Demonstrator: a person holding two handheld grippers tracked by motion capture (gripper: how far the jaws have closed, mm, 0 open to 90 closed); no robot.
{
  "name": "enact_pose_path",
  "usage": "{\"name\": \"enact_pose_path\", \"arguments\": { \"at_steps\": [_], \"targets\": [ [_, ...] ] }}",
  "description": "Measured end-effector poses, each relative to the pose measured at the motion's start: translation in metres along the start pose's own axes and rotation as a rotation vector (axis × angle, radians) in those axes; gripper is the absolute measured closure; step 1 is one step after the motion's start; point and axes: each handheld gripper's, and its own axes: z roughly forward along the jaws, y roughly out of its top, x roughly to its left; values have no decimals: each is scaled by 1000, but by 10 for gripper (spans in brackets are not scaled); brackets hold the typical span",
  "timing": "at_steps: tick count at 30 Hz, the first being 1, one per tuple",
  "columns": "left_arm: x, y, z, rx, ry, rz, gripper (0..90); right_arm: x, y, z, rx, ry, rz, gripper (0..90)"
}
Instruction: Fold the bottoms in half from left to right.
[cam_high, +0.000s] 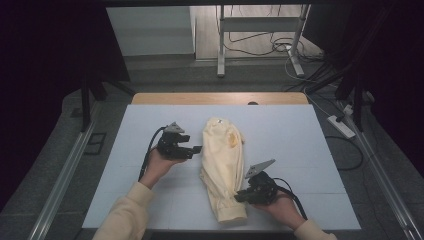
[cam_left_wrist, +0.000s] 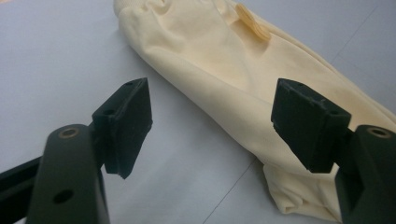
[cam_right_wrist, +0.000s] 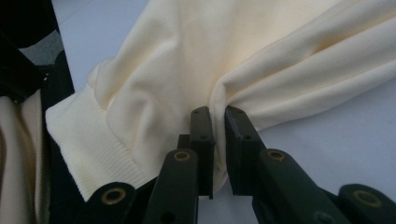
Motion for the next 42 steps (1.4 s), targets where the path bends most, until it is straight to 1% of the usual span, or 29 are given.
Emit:
{"name": "enact_pose_path", "arguments": {
  "at_steps": [7,10,16,18,22,24,25,28,29,30,33,36,39,42],
  "targets": [
    [0,0,0,2,0,3,284,10,2,5,-8,-5,-35,818],
    [0,0,0,1,1,3,284,11,2,7,-15,3,-35,818],
    [-1,0,0,1,1,5,284,14,3,9,-26,-1,-45,818],
    [-1,0,0,1,1,6,284,14,3,9,-28,1,-42,818],
    [-1,0,1,2,1,4,284,11,2,8,-24,4,-54,804],
    [-1,0,0,2,1,4,284,10,2,7,-27,0,-53,770],
    [0,0,0,-1,2,3,283,9,2,6,-25,-3,-55,739],
    [0,0,-1,-5,2,2,284,3,2,0,-33,-10,-38,586],
    [0,1,-1,-5,2,3,284,1,1,-2,-40,-17,-30,551],
    [0,1,-1,-6,2,3,284,-2,1,-6,-51,-36,-19,498],
    [0,1,-2,-8,3,4,284,-9,0,-12,-85,-89,-3,421],
    [0,1,-2,-7,4,4,284,-14,1,-17,-119,-131,14,381],
    [0,1,-2,-8,5,4,283,-18,2,-19,-146,-155,18,366],
    [0,0,-2,-8,5,3,283,-22,2,-21,-163,-165,27,360]
  ]
}}
